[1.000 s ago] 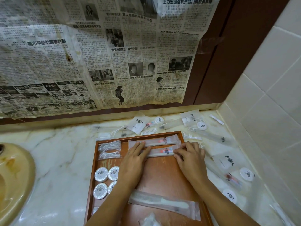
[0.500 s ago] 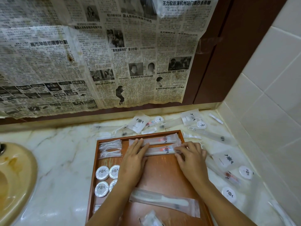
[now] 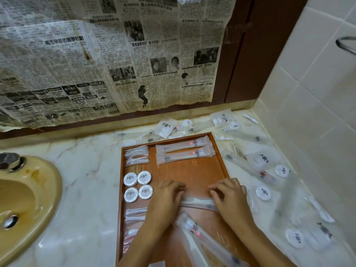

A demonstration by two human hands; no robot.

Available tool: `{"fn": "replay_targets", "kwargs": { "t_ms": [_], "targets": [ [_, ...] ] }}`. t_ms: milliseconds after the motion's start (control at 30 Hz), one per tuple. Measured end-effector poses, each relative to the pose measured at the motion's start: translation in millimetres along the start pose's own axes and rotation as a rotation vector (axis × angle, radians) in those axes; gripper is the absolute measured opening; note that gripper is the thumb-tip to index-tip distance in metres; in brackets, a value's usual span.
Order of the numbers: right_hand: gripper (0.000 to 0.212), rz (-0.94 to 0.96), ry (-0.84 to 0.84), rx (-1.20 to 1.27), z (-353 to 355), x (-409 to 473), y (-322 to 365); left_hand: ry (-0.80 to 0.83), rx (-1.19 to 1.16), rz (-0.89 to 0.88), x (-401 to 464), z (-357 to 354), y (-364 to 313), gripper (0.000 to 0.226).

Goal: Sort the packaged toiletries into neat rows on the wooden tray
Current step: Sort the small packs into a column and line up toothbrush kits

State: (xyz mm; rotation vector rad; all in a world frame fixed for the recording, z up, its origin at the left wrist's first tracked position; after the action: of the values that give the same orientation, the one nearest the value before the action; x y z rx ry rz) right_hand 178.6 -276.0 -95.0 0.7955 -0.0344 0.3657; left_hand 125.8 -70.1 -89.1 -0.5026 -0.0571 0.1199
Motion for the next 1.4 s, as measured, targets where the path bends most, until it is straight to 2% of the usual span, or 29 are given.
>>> {"fn": "replay_targets", "kwargs": {
  "t_ms": [100,233,433,567,667,800,900,1033,1167,1267,1400],
  "targets": [
    [0.018,-0.032,0.064,0.079,3.9,-29.4,2.7,0.095,0.010,-0.003,-15.7,-2.8,-3.6,0.016],
    [0.021,-0.138,0.139,0.148,10.3,-66.3,1.6,0.112,-0.003,0.021,-33.1,-2.4,-2.8,0.010],
    [0.026,-0.269,0.250,0.061,13.8,-108.6,10.1,0.115,-0.031,0.165,-51.9,-3.8,2.8,0.012],
    [0.032,-0.342,0.307,-0.008,6.0,-122.5,24.9,0.160,0.003,0.155,-63.5,-5.2,4.0,0.010],
    [0.032,-0.368,0.274,-0.090,3.6,-127.1,35.6,0.179,-0.011,0.118,-70.0,-4.6,2.3,0.011],
    [0.007,-0.459,0.256,-0.105,4.7,-125.3,53.6,0.203,-0.142,0.090,-69.8,-5.3,1.2,0.013],
    [0.014,-0.598,0.218,0.059,2.1,-126.0,57.8,0.206,-0.251,0.116,-73.8,-2.1,-0.1,0.019],
    [0.007,-0.694,0.097,0.320,5.8,-124.4,64.4,0.211,-0.493,0.265,-85.6,5.2,-3.5,0.031],
    [0.004,-0.740,-0.039,0.523,2.8,-123.5,78.7,0.340,-0.744,0.296,-97.2,8.3,-21.5,0.011],
    [0.013,-0.752,-0.086,0.641,-6.7,-126.1,94.4,0.419,-0.759,0.221,-100.8,11.5,-26.7,0.012],
    [0.008,-0.744,-0.107,0.640,-19.6,-132.1,107.7,0.447,-0.718,0.247,-94.1,14.4,-16.5,0.017]
  ]
}}
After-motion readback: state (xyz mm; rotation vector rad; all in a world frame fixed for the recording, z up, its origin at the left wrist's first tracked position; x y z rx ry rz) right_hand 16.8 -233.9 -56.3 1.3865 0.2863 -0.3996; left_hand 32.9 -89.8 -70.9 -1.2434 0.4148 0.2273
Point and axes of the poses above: each hand's wrist, its own x-axis towards the middle knuckle, its own z-axis out of the back of the hand, y = z × x, the point moved 3 cm from there along x, towards the middle knuckle, and after that the axes turned 9 degrees about x, right-handed, at the moved point
